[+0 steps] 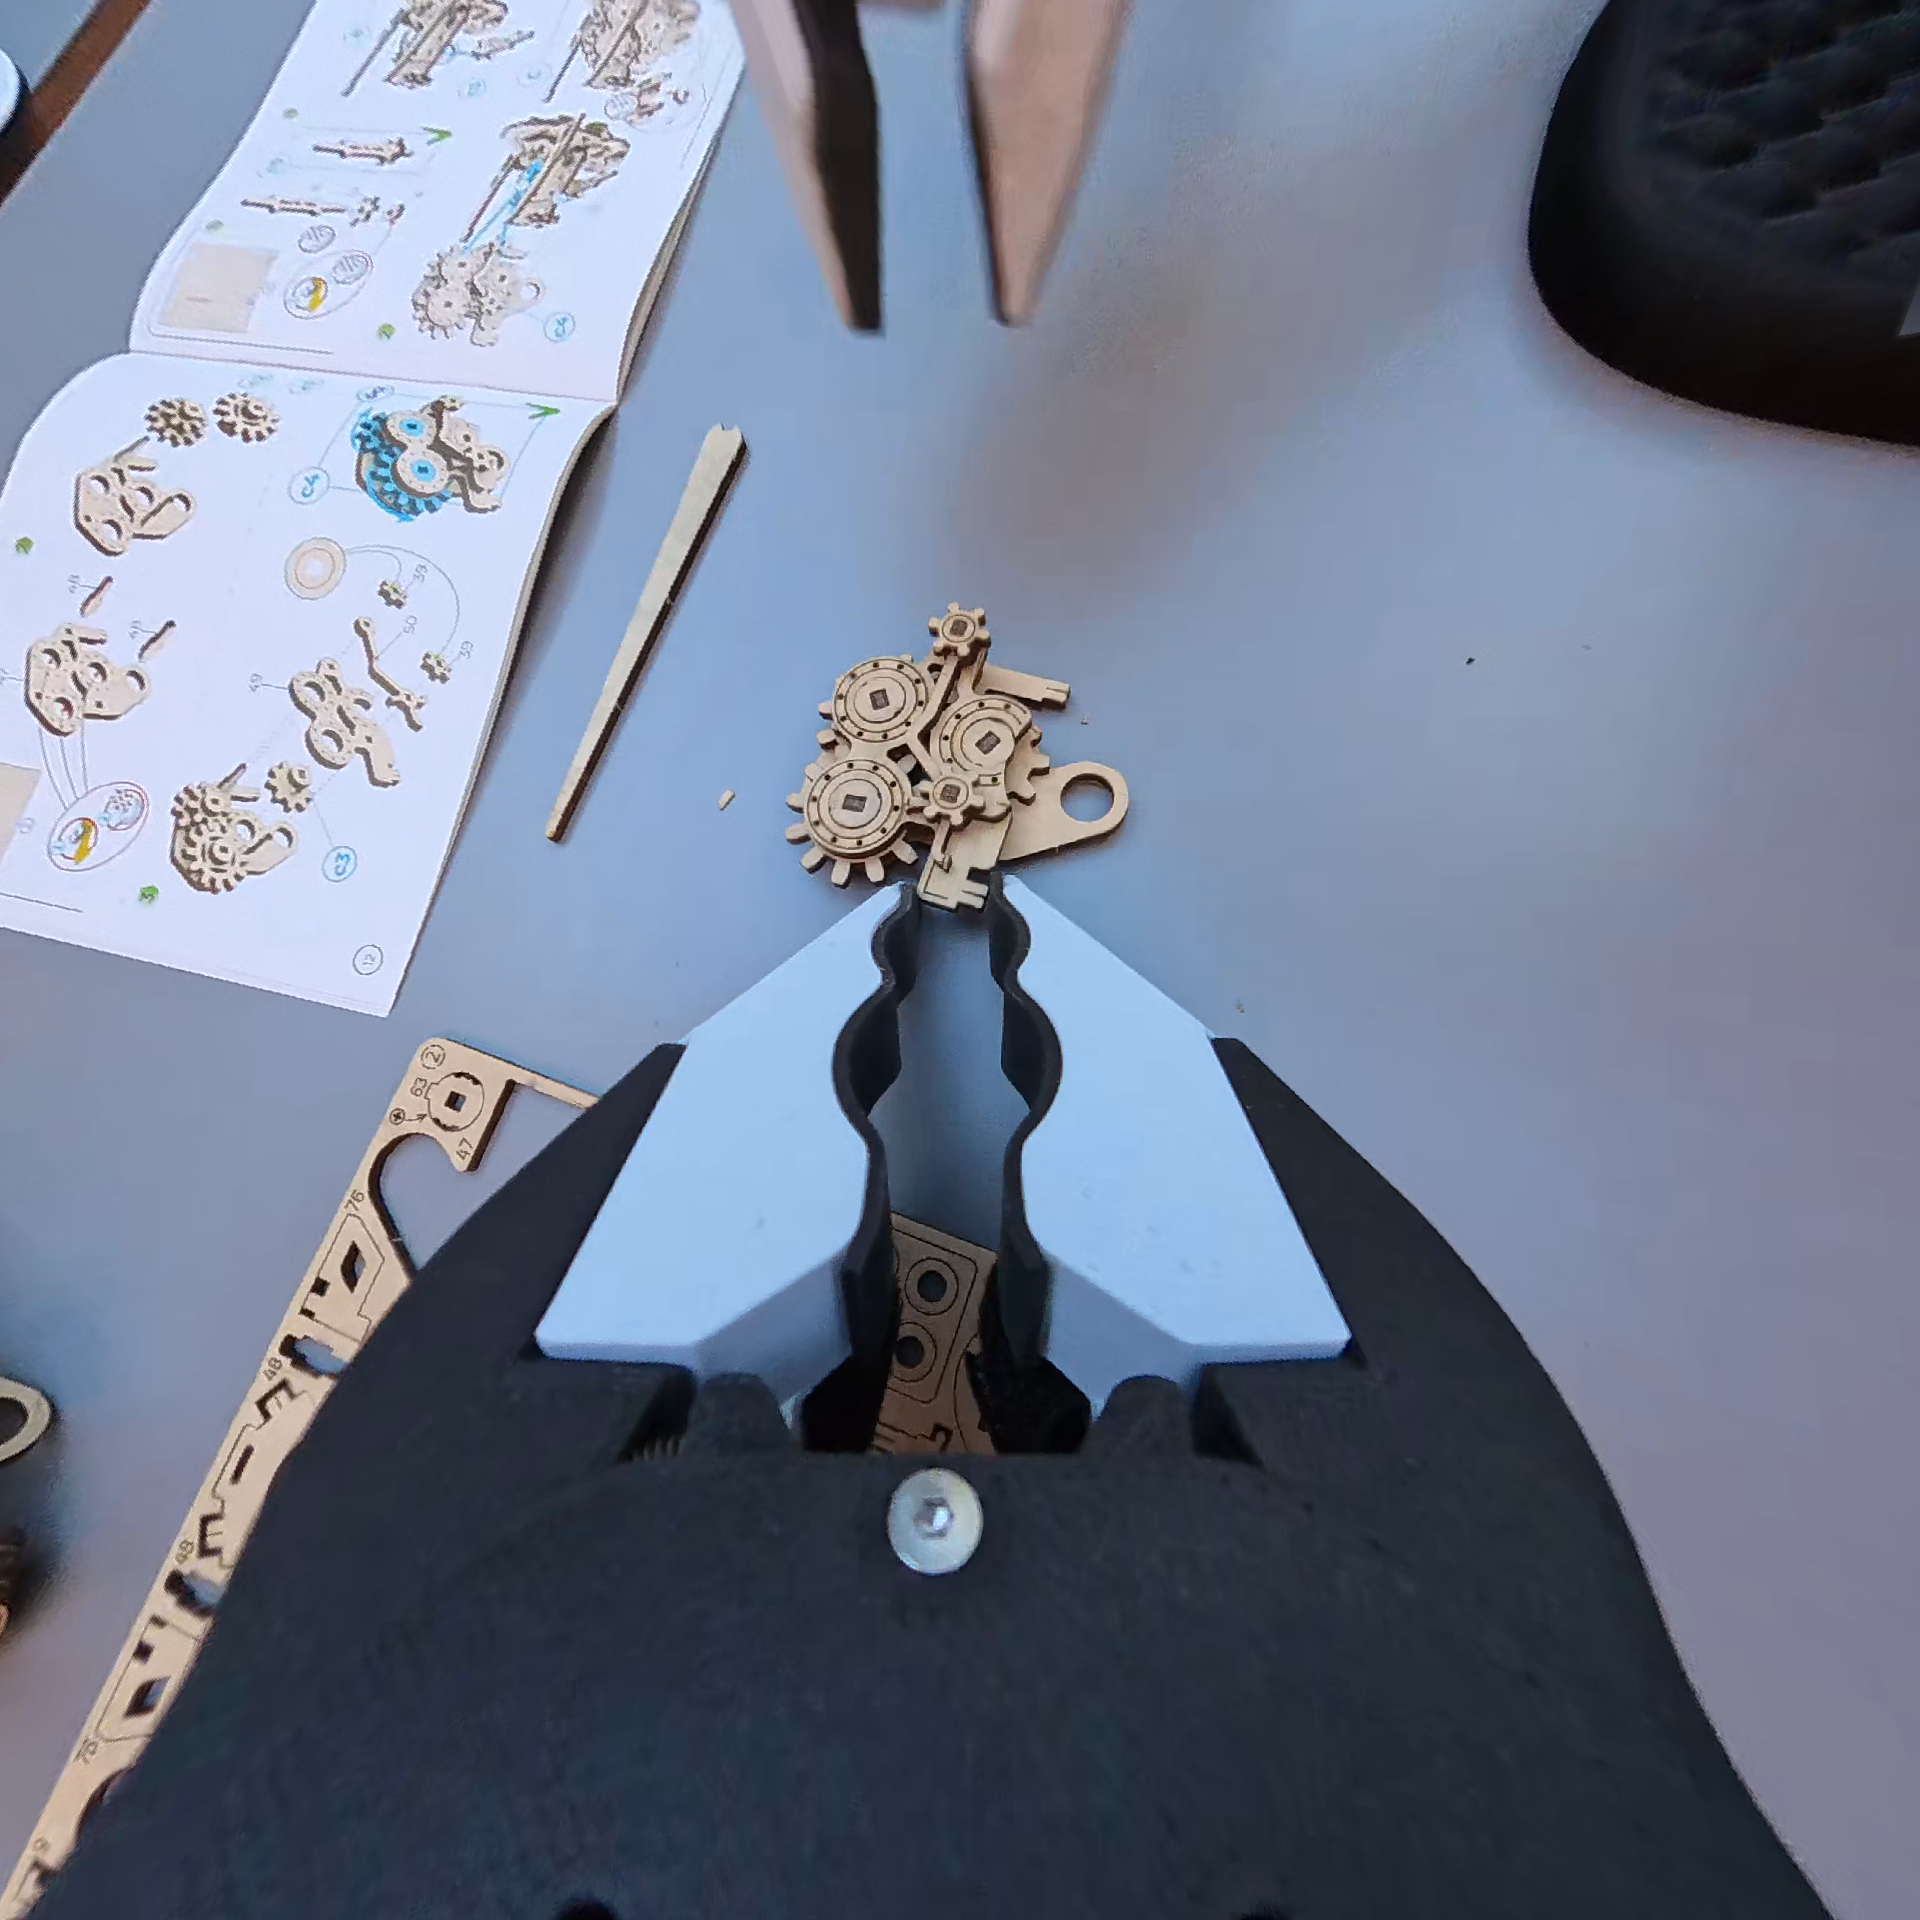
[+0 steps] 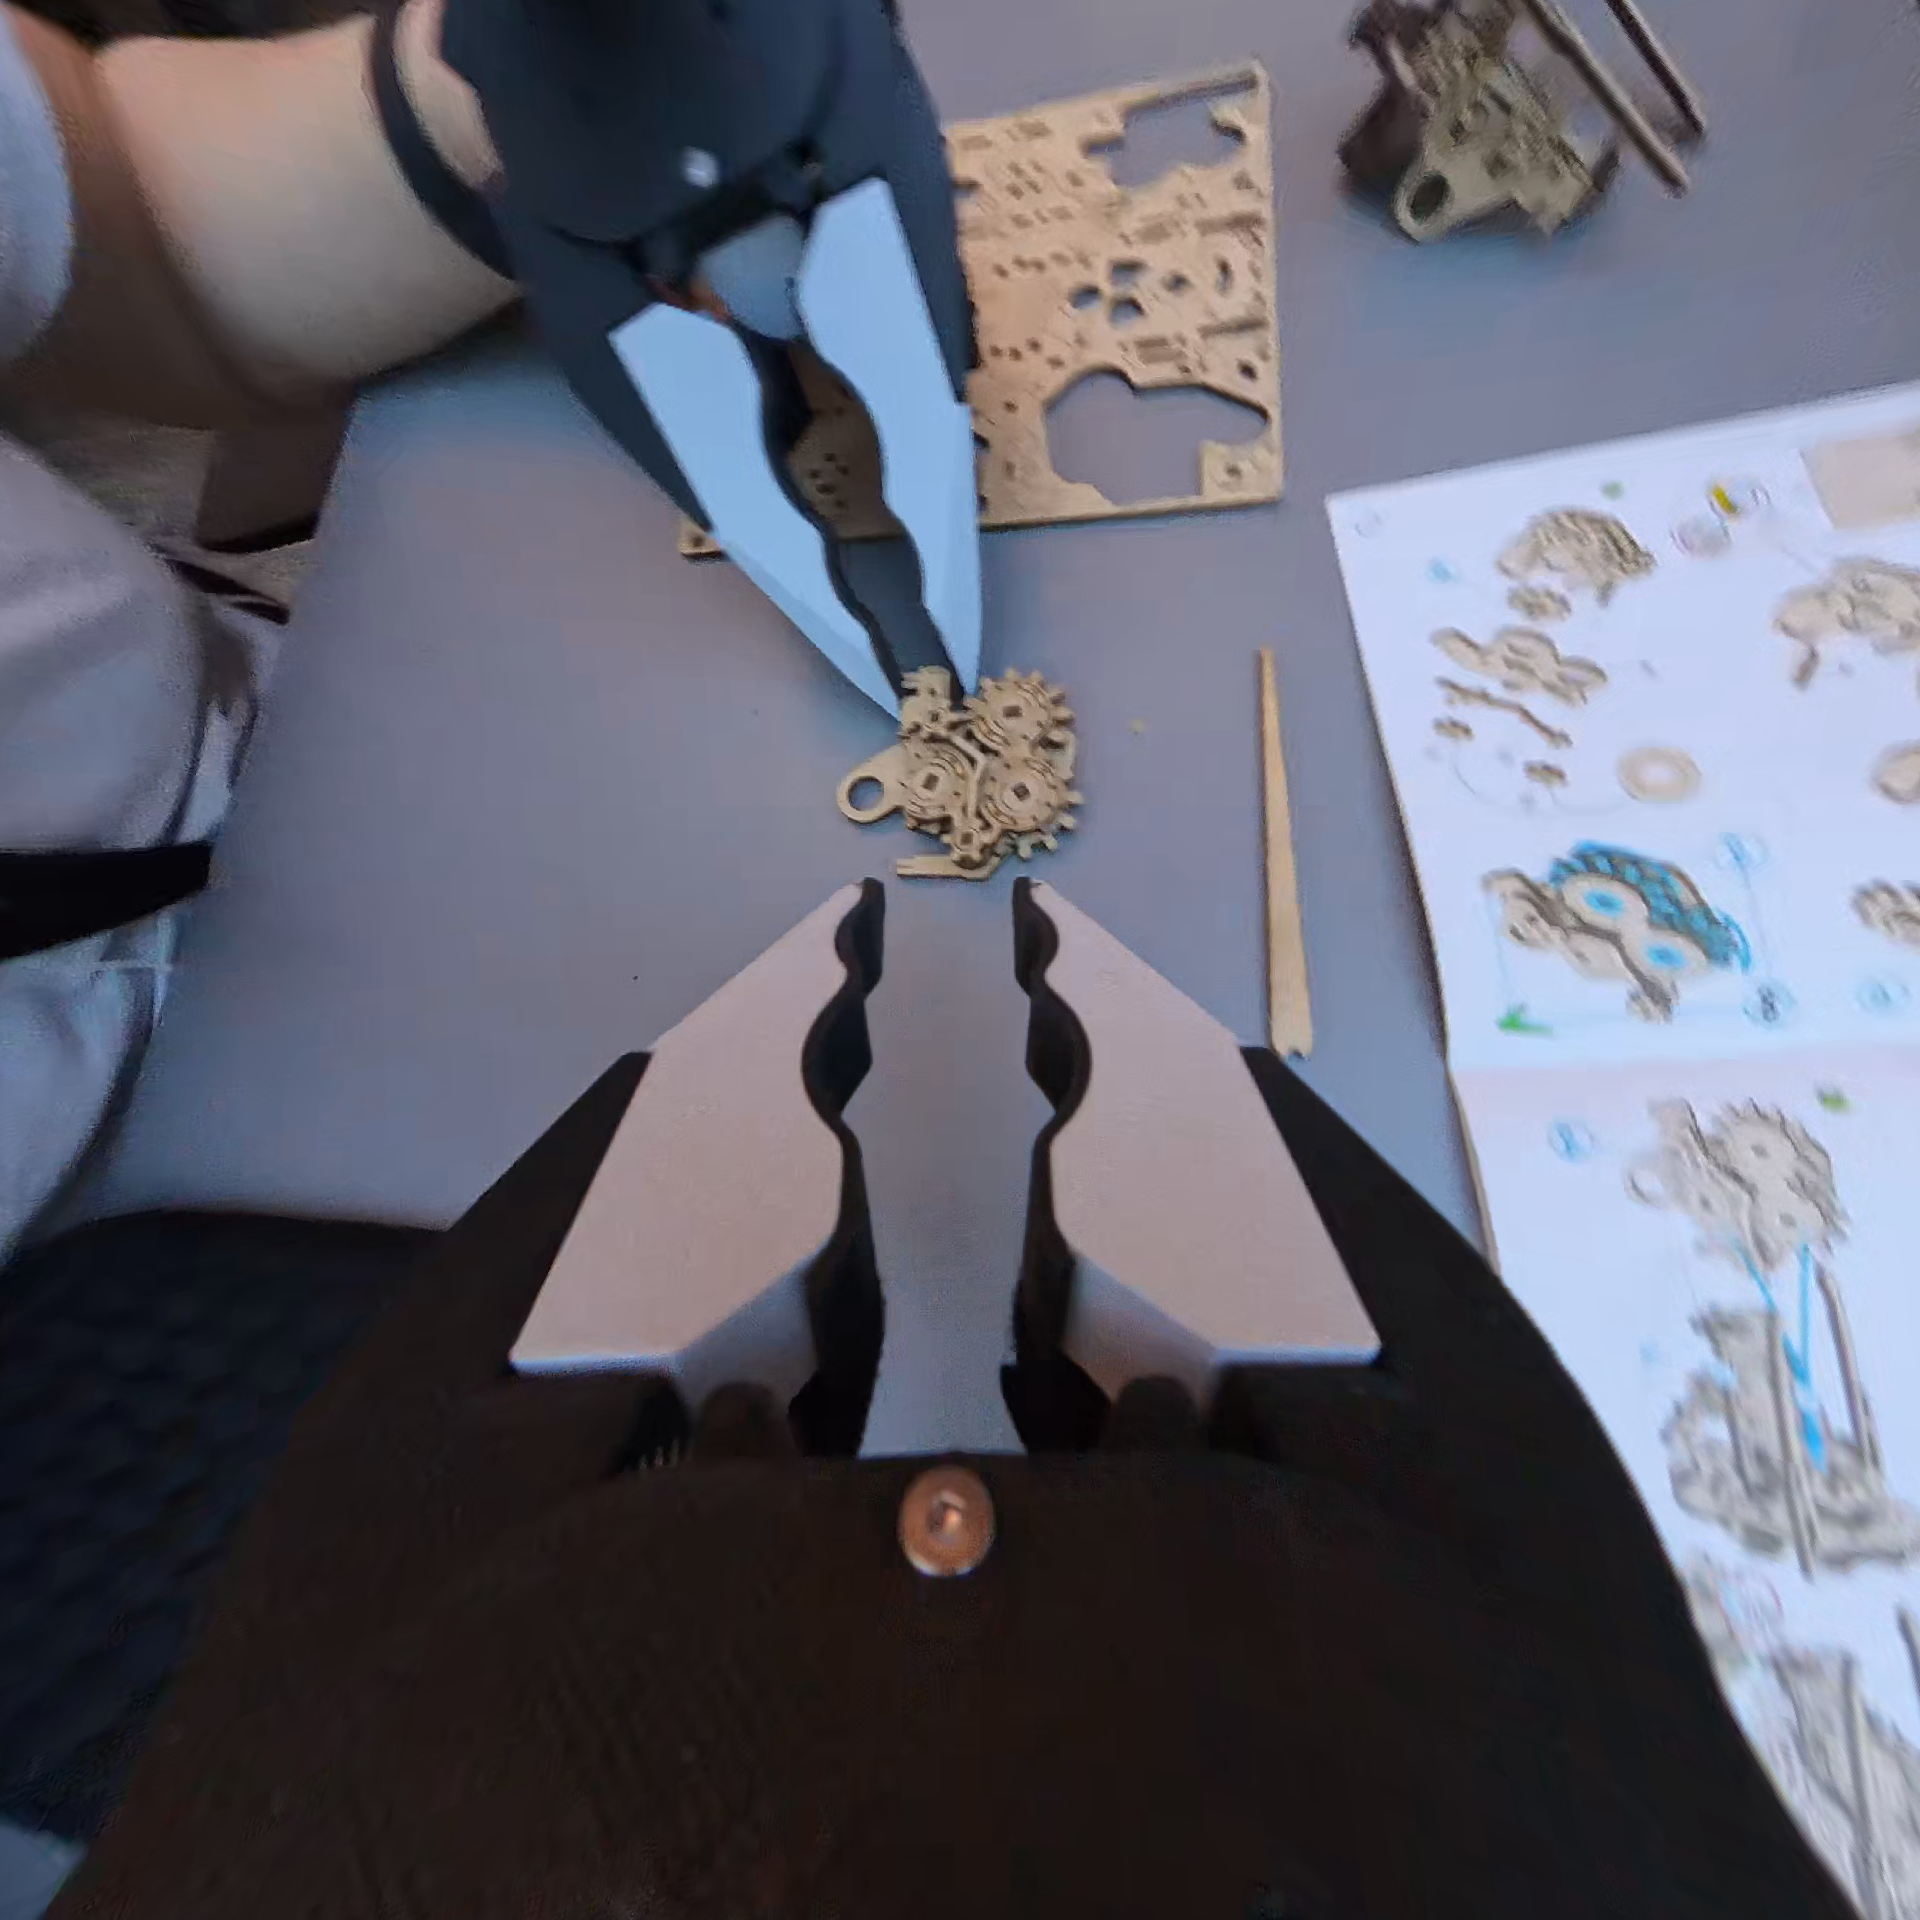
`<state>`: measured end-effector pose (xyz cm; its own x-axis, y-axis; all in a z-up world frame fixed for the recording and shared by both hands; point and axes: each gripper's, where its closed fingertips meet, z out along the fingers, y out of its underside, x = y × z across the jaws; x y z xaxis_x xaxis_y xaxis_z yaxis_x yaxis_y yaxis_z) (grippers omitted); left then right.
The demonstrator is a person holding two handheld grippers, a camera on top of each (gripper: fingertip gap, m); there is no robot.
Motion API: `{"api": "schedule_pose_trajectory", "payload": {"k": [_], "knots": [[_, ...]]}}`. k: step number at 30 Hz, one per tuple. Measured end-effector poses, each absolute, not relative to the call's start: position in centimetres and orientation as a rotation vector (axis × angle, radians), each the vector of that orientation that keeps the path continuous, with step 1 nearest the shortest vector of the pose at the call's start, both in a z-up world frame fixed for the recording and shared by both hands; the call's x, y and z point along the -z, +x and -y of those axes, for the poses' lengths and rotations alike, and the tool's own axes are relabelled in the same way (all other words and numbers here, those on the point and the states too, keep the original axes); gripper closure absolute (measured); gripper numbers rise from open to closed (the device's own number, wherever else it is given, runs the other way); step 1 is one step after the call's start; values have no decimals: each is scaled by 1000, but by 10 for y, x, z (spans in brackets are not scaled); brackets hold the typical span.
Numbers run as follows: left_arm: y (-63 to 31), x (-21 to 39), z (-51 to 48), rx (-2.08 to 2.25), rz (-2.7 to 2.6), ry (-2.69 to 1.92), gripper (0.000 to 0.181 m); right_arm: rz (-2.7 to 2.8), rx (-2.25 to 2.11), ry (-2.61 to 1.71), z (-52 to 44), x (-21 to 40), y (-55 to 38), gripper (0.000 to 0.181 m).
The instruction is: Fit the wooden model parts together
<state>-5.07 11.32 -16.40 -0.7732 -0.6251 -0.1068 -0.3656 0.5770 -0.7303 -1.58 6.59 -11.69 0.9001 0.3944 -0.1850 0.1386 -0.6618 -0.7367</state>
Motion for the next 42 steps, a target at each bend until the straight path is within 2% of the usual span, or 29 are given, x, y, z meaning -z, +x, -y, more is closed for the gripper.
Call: {"api": "schedule_pose_trajectory", "payload": {"k": [3, 8, 13, 20, 25, 31, 42], "knots": [[-51, 165, -114, 1020, -2451, -794, 171, 547, -336, -2086, -73, 115, -27, 152], [-50, 165, -114, 1015, -2433, -771, 171, 517, -386, -2037, -80, 124, -22, 122], [-48, 162, -112, 926, -2388, -641, 171, 599, -292, -2092, -83, 145, -23, 119], [-47, 156, -105, 873, -2324, -507, 171, 638, -198, -2053, -89, 146, -25, 113], [-46, 152, -102, 857, -2288, -460, 171, 630, -224, -2046, -87, 144, -26, 114], [-45, 145, -102, 880, -2258, -468, 171, 677, -109, -2029, -91, 146, -27, 134], [-37, 136, -112, 880, -2174, -518, 171, 612, 40, -2026, -101, 134, -17, 137]]}}
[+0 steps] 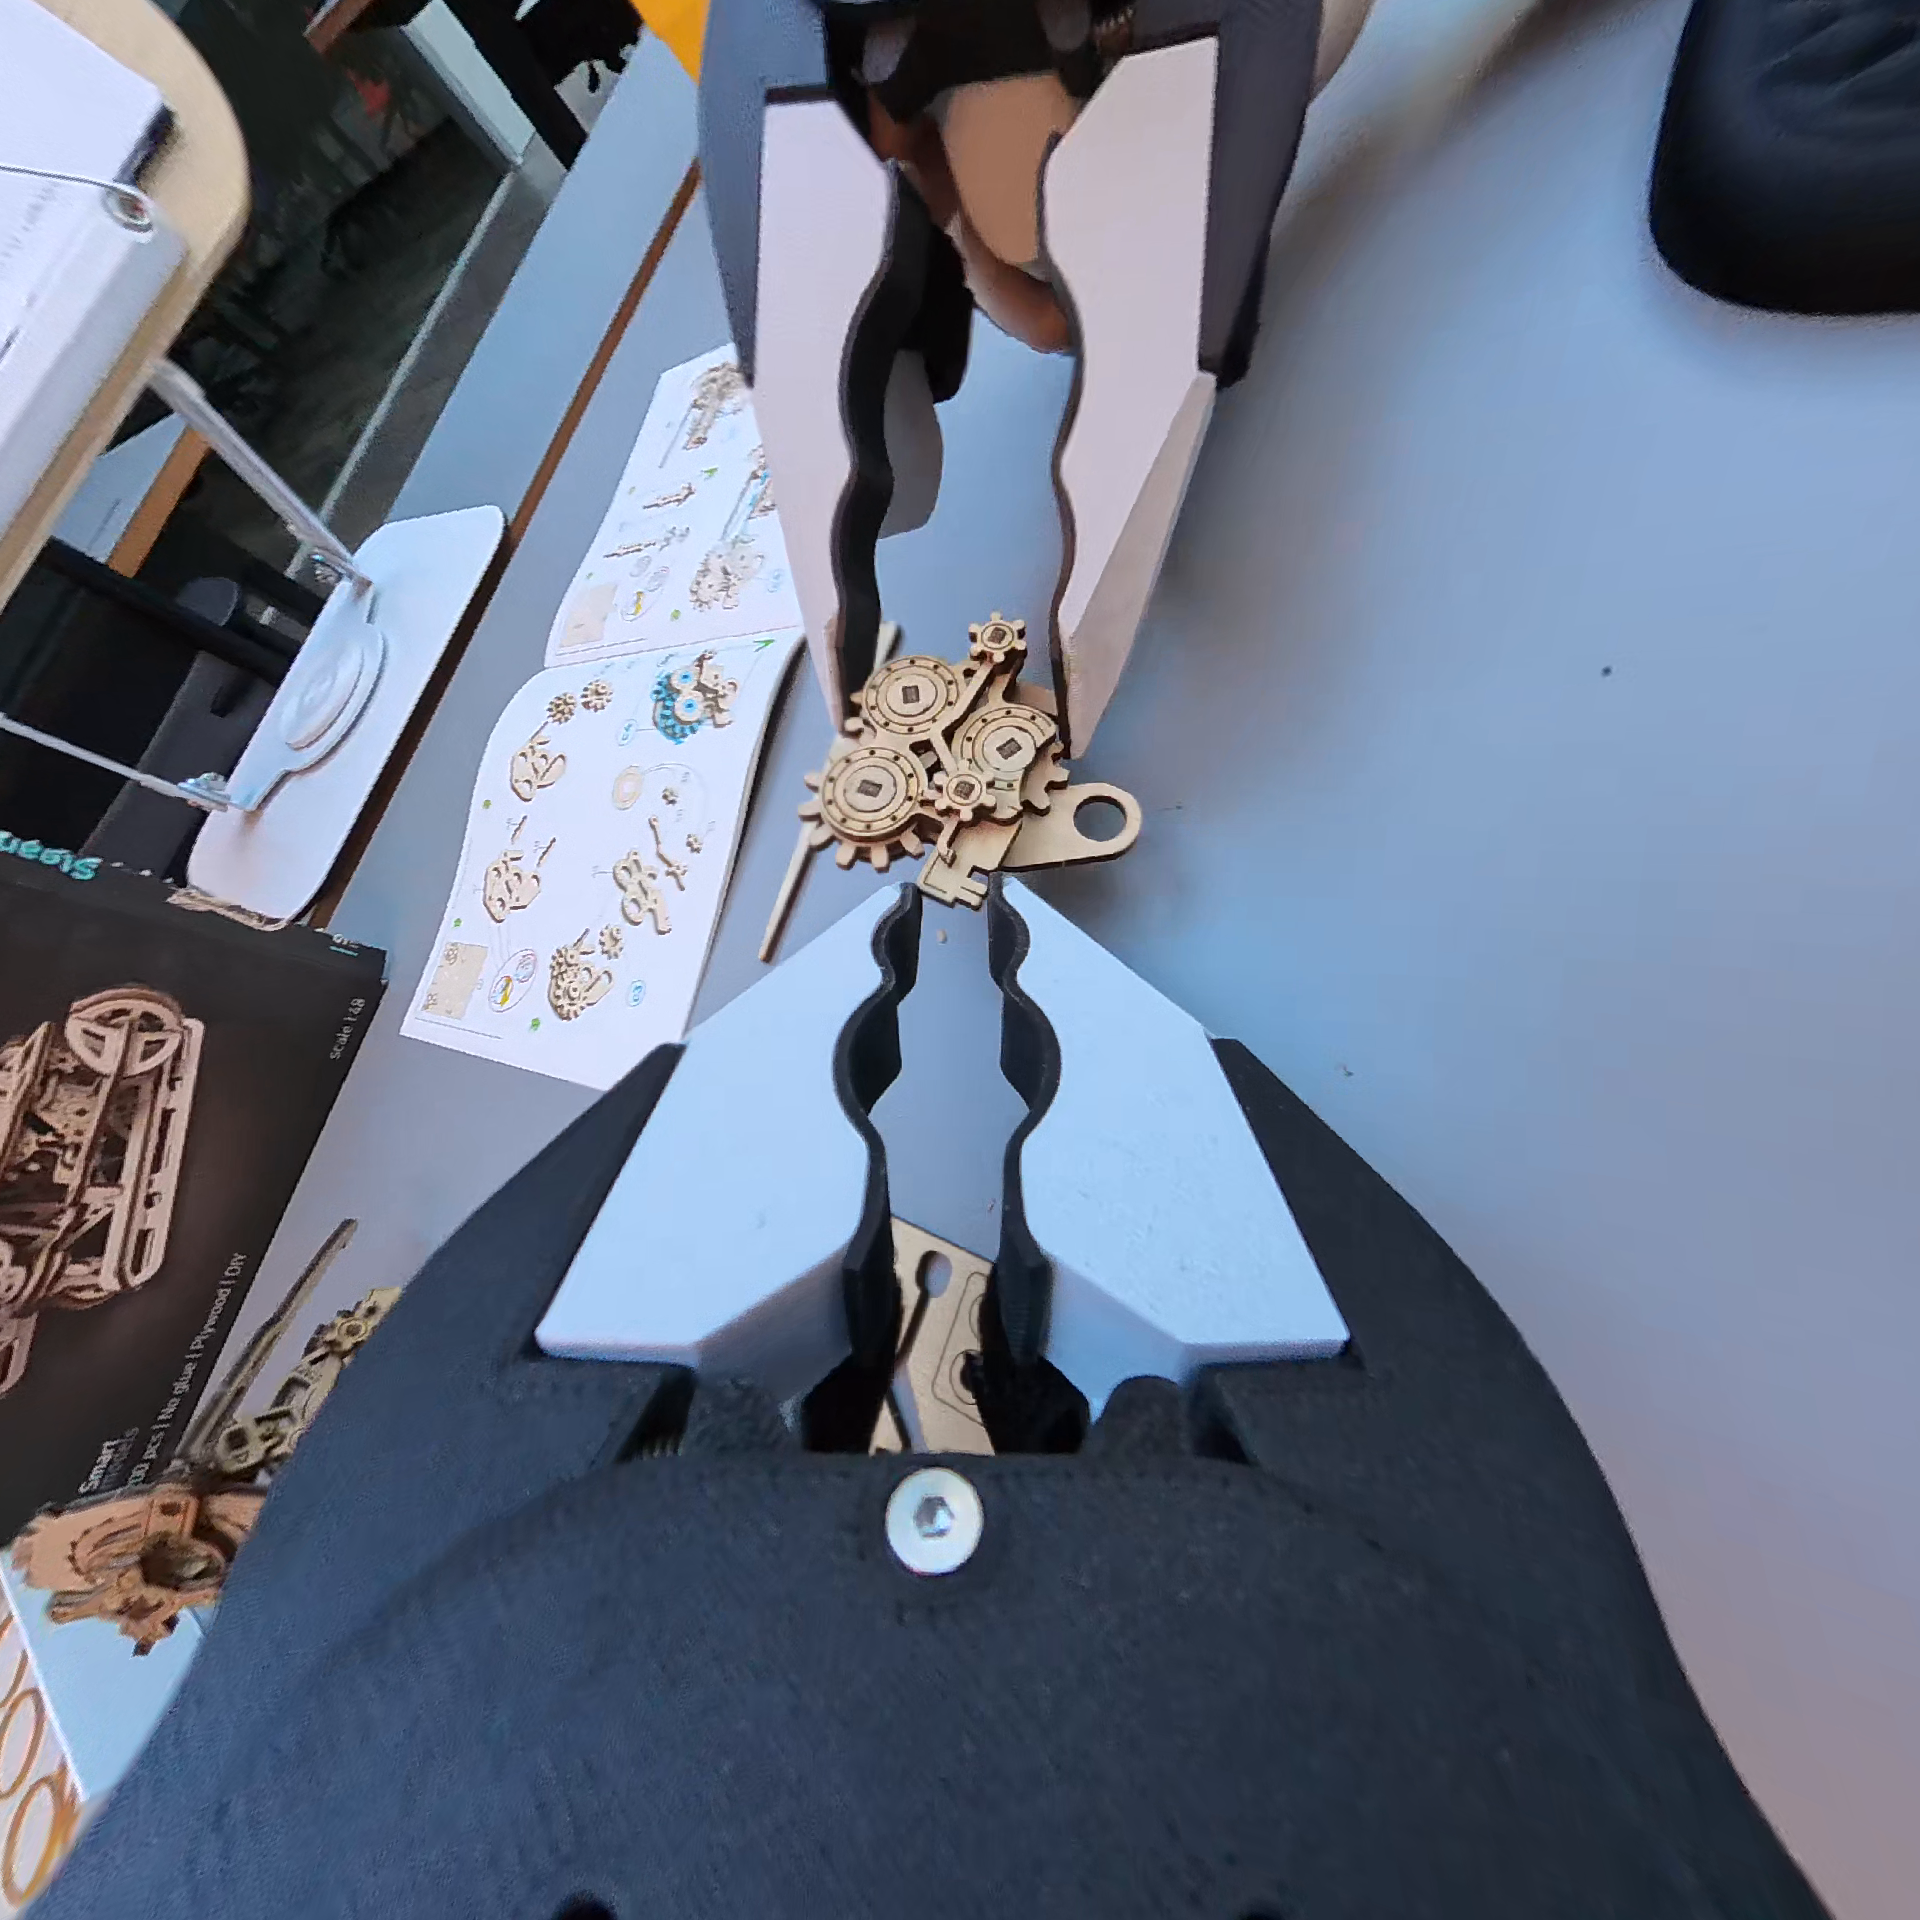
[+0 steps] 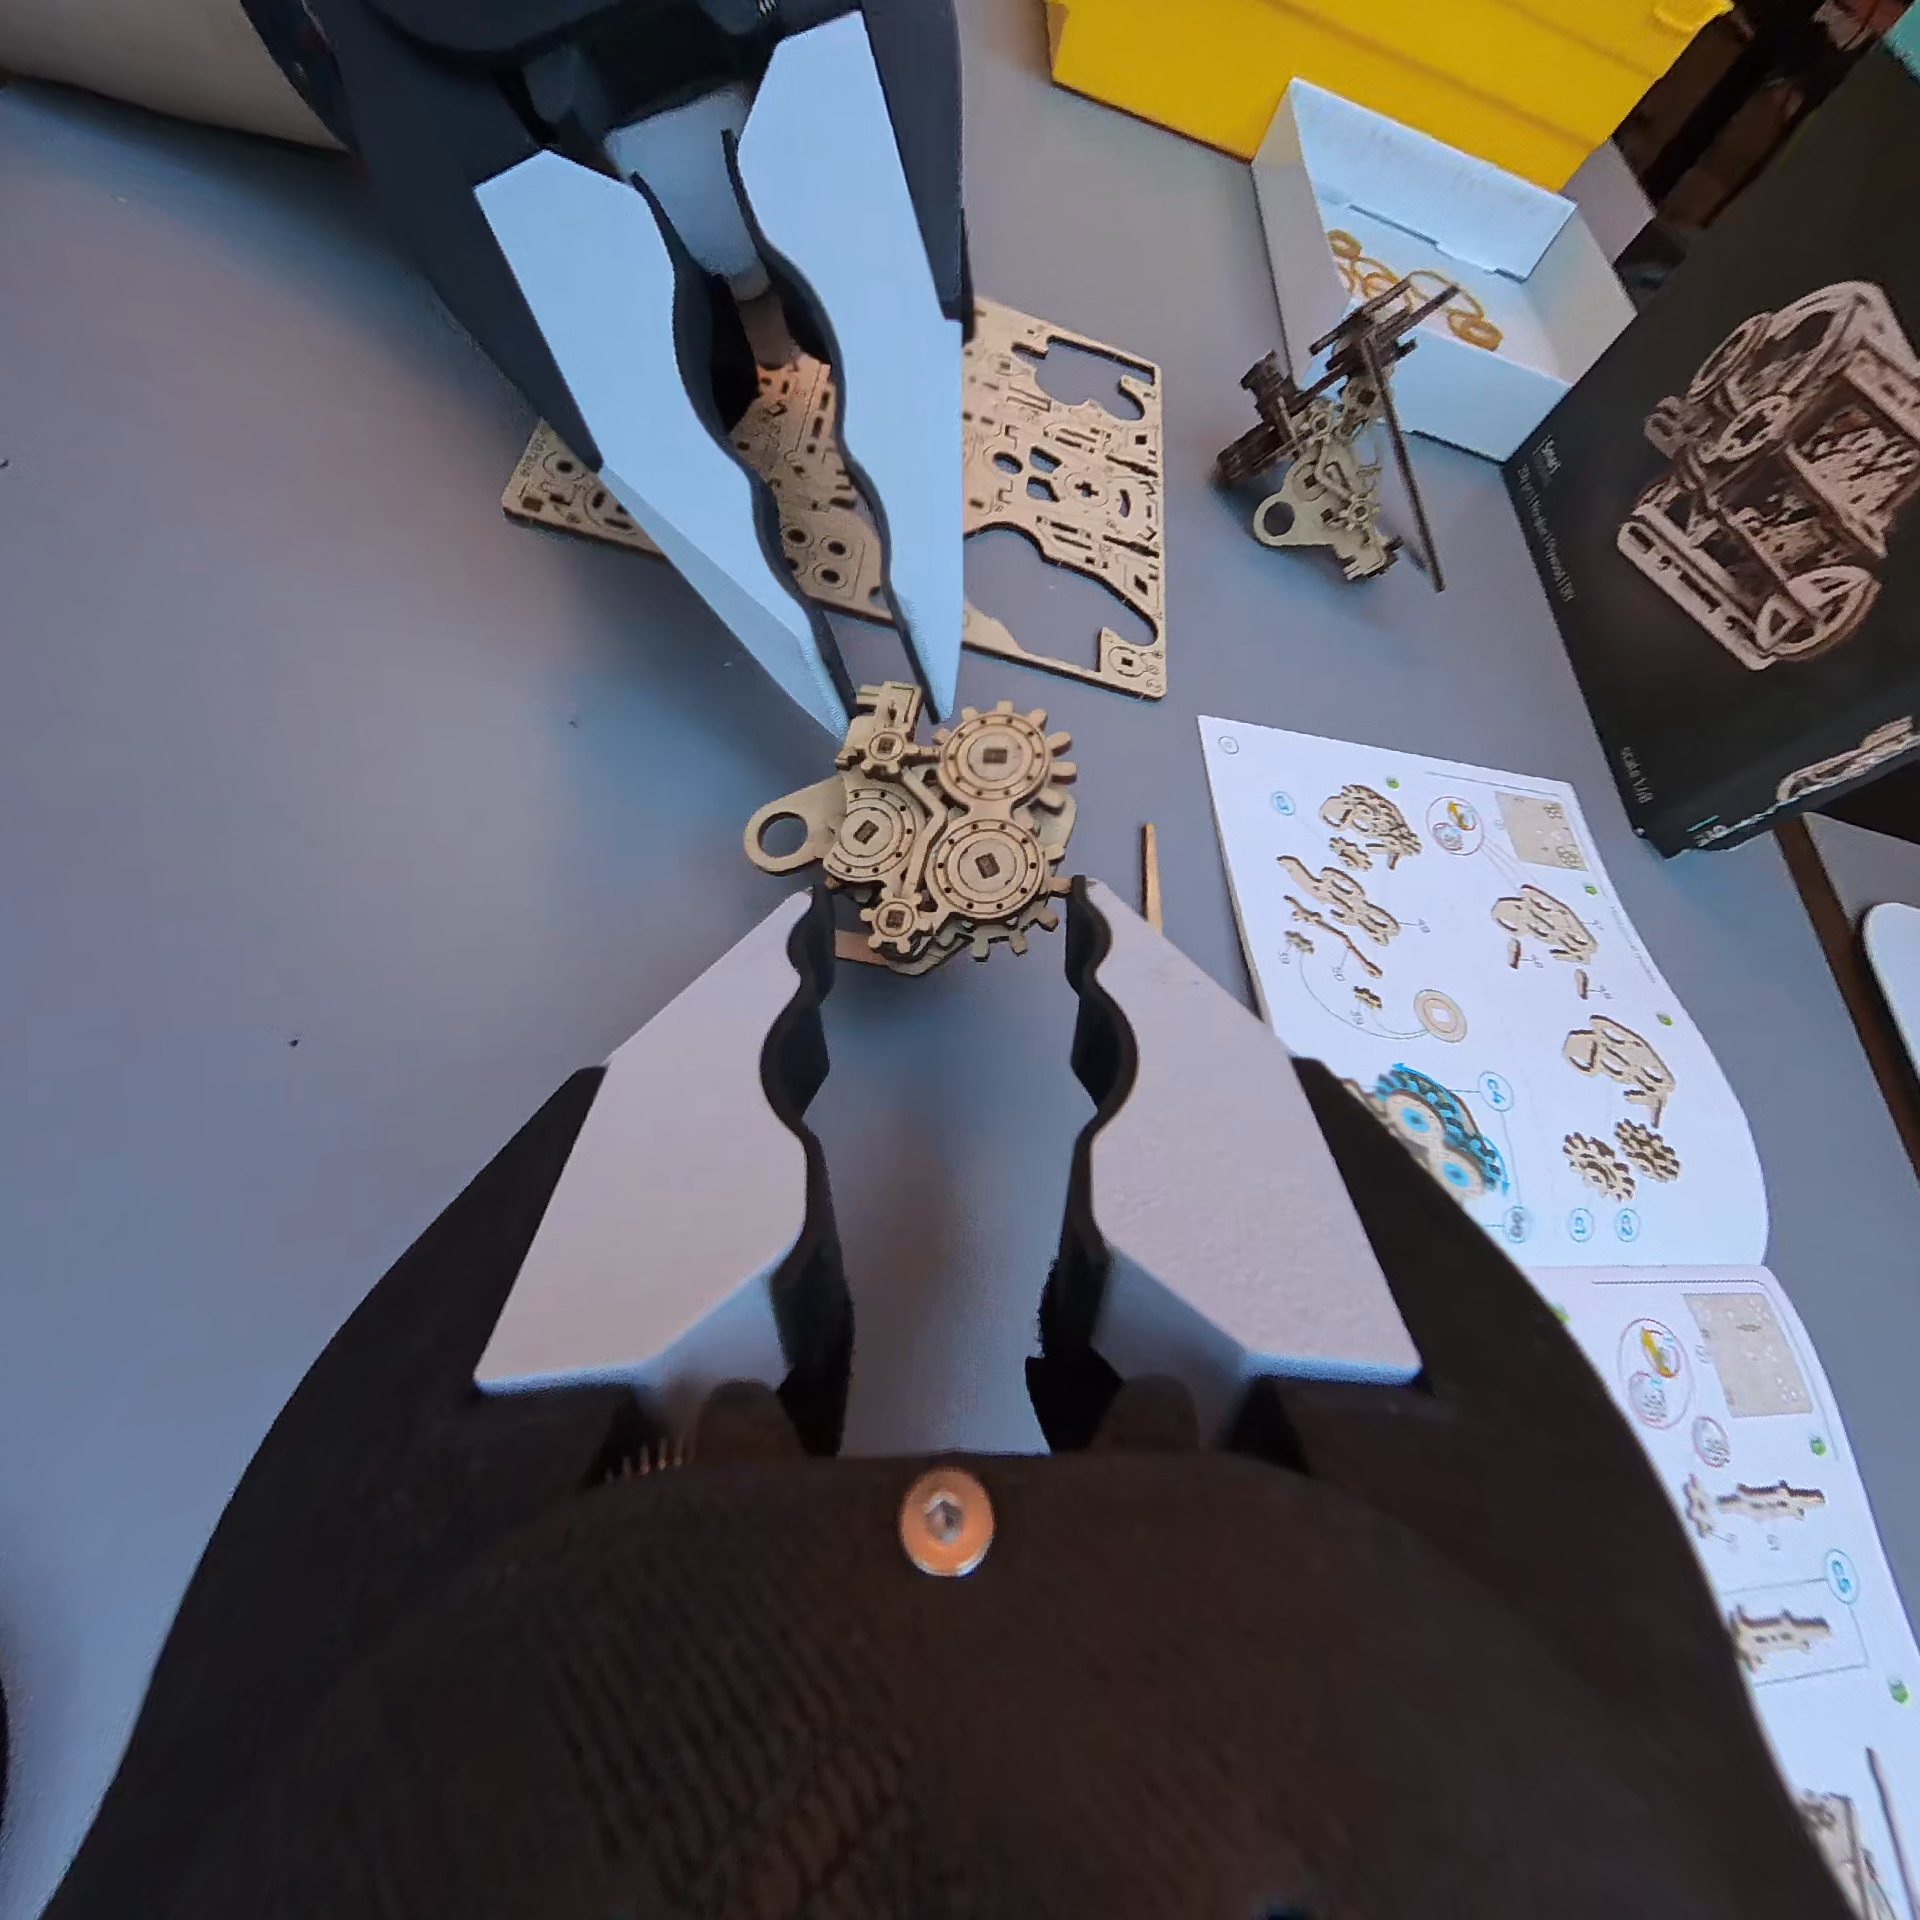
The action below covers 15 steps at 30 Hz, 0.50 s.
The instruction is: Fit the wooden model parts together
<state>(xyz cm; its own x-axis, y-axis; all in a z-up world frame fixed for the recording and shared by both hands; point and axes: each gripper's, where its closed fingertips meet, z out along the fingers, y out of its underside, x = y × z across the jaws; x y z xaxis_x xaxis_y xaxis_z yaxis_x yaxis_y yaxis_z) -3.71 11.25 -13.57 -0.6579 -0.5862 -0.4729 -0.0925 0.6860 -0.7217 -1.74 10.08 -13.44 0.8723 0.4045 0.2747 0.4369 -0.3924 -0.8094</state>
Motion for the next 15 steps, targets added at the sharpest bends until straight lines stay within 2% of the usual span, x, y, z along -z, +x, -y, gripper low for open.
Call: {"api": "schedule_pose_trajectory", "payload": {"k": [3, 7, 9, 13, 15], "knots": [[-33, 127, -117, 941, -2117, -593, 171, 589, 77, -1977, -102, 124, -14, 138], [-26, 116, -131, 1052, -2051, -771, 140, 547, 134, -1933, -102, 113, -2, 138], [-25, 110, -134, 1208, -2041, -905, 131, 520, 151, -1919, -101, 110, 4, 138], [-36, 102, -116, 1722, -2068, -1199, 138, 486, 151, -1878, -101, 99, 6, 138], [-39, 99, -106, 1922, -2060, -1280, 151, 495, 133, -1857, -101, 95, 1, 138]]}}
